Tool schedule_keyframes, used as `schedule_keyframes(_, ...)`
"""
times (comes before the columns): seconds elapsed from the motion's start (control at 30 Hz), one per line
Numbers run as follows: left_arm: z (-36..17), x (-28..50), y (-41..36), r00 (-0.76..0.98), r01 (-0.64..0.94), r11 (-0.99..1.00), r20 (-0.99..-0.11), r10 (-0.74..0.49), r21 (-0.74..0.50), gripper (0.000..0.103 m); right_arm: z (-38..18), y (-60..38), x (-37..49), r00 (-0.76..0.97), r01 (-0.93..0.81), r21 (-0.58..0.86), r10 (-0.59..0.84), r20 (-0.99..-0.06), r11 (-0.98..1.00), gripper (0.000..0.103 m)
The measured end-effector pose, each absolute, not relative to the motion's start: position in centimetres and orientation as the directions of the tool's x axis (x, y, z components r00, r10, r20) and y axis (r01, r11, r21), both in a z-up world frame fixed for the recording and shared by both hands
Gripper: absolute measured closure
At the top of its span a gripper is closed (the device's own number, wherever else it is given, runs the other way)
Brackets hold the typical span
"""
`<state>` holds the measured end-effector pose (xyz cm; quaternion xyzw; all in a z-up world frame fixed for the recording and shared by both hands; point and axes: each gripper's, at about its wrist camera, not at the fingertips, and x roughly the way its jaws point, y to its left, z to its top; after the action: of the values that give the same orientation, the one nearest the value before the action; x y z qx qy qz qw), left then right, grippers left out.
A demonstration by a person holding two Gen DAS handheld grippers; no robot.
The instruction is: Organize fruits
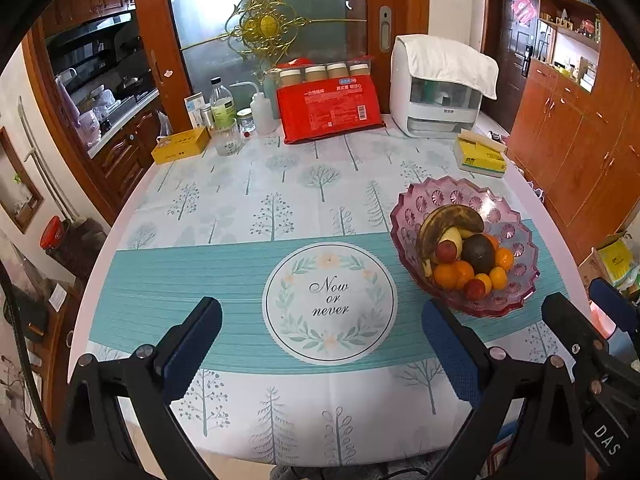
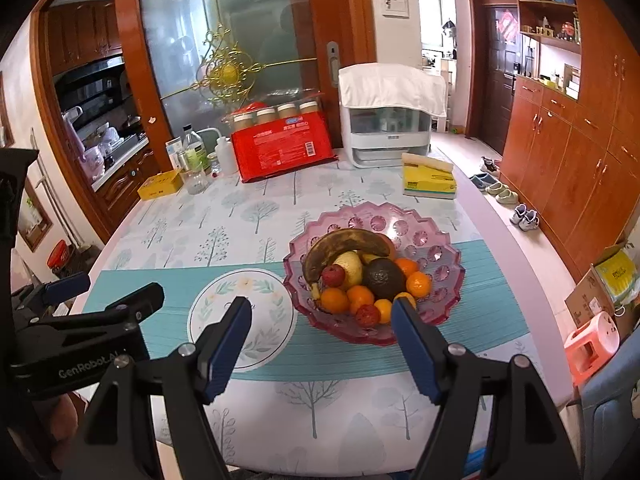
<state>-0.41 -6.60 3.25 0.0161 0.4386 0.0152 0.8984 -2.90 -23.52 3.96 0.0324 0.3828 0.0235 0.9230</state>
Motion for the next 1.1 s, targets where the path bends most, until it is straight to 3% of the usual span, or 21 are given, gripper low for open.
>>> schedule_keyframes(1.1, 2.76, -0.78, -6.43, 0.594, -0.012, 1.000, -0.804, 0.022, 0.019, 0.003, 3.16, -22.97, -2.96, 0.678, -0.032, 0.080, 0.081, -0.731, 0.996, 0.030)
